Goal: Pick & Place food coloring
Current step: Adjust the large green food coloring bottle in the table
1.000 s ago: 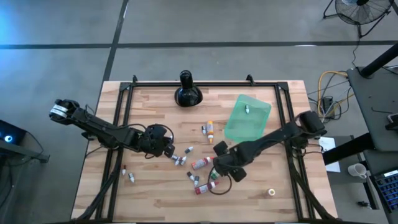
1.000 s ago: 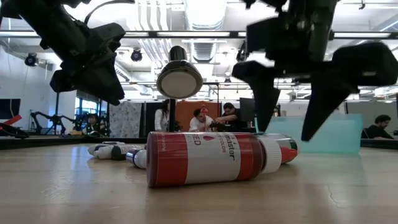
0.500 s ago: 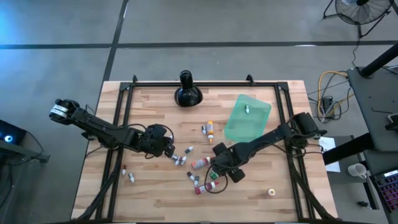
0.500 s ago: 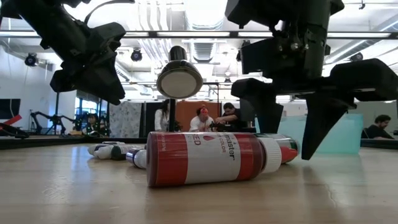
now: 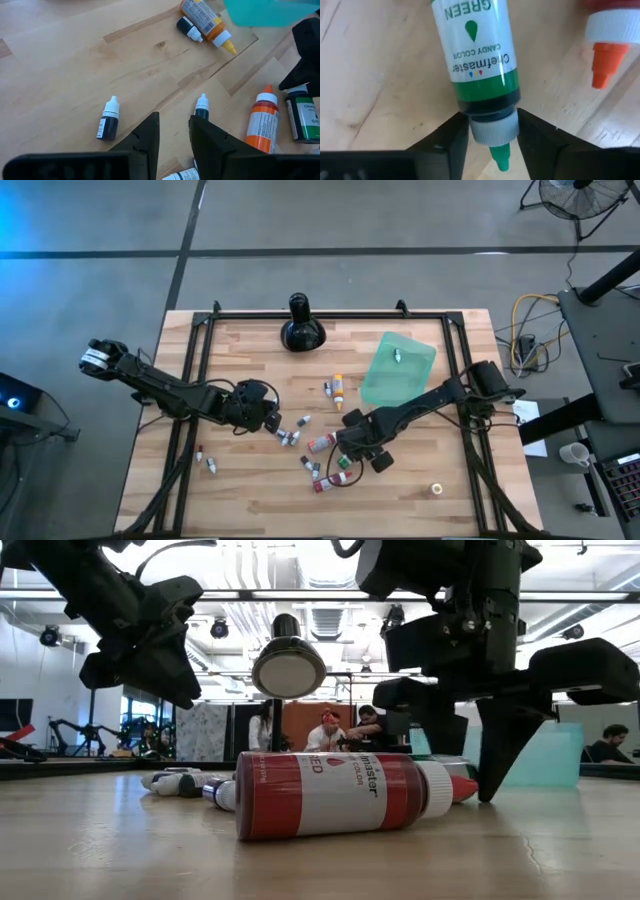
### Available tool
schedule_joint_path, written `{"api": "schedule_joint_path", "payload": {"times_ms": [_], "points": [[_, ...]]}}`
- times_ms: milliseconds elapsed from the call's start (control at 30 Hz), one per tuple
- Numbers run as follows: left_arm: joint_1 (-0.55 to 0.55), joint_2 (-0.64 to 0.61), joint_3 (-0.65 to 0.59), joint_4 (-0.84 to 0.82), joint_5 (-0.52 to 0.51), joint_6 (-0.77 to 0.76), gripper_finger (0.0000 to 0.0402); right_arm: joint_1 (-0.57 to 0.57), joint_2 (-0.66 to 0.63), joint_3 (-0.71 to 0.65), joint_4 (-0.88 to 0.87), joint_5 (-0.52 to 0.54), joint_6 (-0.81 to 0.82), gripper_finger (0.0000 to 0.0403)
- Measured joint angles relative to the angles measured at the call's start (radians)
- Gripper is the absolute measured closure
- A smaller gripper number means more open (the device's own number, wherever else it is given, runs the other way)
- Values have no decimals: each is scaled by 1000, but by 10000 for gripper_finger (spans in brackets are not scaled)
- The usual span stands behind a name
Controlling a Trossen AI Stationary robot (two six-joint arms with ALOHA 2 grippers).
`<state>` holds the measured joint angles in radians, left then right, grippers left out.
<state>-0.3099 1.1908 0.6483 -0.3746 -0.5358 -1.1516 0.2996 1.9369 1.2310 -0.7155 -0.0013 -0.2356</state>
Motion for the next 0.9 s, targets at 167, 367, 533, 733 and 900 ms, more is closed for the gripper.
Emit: {"api": "schedule_joint_path", "payload": {"times_ms": [167,367,533,733,900], "points": [[0,0,0,0,0,-1,321,0,1,49,-143,-22,35,295],[0,0,0,0,1,-3,321,-9,-10,166,-409,-157,230,298],[0,0,0,1,1,1,321,-46,-11,251,-645,-399,567,296],[0,0,0,0,-11,9,321,-76,-10,218,-852,-664,833,295],[0,0,0,0,-16,25,321,-76,-11,116,-855,-804,922,294]]}}
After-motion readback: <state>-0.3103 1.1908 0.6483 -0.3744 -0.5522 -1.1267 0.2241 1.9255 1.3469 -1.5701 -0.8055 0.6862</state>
